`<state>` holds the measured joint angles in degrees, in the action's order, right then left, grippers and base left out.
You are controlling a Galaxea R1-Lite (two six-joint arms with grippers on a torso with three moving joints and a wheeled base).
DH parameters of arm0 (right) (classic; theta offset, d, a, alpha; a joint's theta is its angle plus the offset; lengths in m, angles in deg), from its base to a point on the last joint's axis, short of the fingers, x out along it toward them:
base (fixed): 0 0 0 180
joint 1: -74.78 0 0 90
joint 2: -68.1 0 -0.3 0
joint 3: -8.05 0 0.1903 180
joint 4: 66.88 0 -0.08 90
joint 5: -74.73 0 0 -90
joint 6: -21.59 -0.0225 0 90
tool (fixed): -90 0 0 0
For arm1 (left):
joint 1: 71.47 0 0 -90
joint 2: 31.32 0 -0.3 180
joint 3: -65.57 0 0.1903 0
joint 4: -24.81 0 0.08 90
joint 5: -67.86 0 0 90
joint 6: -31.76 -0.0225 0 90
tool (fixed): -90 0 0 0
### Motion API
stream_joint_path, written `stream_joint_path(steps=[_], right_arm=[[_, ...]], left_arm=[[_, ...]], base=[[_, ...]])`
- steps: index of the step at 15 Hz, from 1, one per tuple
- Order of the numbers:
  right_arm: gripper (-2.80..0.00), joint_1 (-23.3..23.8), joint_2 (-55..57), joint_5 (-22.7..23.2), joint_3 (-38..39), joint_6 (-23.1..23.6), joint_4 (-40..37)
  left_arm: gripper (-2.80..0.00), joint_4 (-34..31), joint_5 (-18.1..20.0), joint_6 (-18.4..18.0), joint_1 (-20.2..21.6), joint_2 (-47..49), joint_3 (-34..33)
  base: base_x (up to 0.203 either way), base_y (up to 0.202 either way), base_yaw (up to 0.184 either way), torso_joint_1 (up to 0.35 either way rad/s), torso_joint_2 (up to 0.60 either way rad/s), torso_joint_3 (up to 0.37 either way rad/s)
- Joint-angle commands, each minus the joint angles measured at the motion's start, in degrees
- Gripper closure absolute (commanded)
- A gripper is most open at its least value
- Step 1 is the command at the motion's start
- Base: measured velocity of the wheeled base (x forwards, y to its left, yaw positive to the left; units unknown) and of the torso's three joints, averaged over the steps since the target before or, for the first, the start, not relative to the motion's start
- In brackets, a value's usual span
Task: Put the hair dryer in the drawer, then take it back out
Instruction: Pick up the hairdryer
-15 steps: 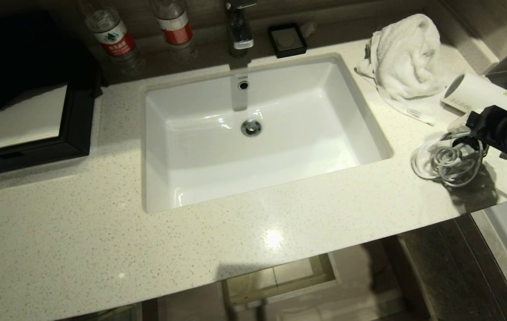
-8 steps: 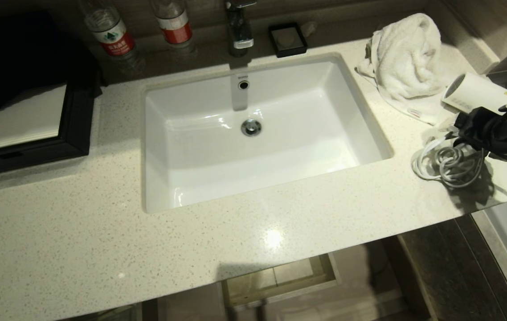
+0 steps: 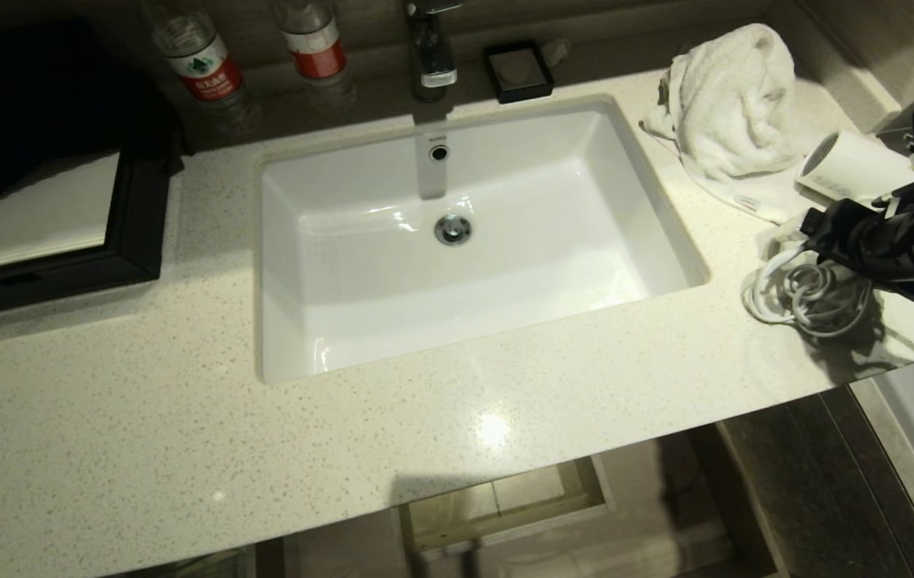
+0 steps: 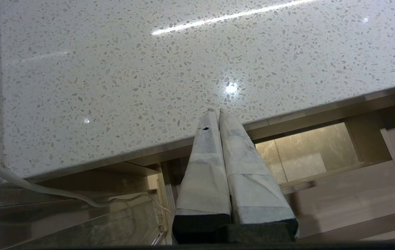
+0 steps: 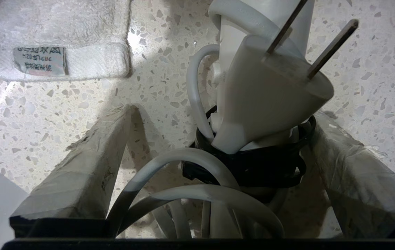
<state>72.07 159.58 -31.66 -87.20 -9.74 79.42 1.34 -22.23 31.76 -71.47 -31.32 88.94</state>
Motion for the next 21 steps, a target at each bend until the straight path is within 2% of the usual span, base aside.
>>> stream_joint_path(steps=[1,3,4,12,21], right_arm=[[-2.8,-0.01,0.54,-0.12,-0.01,-0.14,0.05],[-2.8,-0.01,0.9,-0.13,0.07,-0.05,0.6],[0.0,-0.01,1.14,-0.05,-0.2,0.13,0.98],[0.0,-0.09,-0.72,-0.13,-0.31,2.13,0.54],[0.0,-0.09,-8.53,-0.13,0.44,10.57,0.78]], left_arm=[[0.0,0.01,0.0,0.0,0.0,-0.02,-0.02],[0.0,0.01,0.0,0.0,-0.08,-0.01,-0.08],[0.0,0.01,0.0,0.0,0.0,-0.08,-0.06],[0.0,0.01,0.0,0.0,0.0,-0.09,0.0],[0.0,0.01,0.0,0.0,0.0,-0.01,-0.08]], base=[[0.0,0.0,0.0,0.0,0.0,0.0],[0.0,0.0,0.0,0.0,0.0,0.0],[0.0,0.0,0.0,0.0,0.0,0.0],[0.0,0.0,0.0,0.0,0.0,0.0],[0.0,0.0,0.0,0.0,0.0,0.0]])
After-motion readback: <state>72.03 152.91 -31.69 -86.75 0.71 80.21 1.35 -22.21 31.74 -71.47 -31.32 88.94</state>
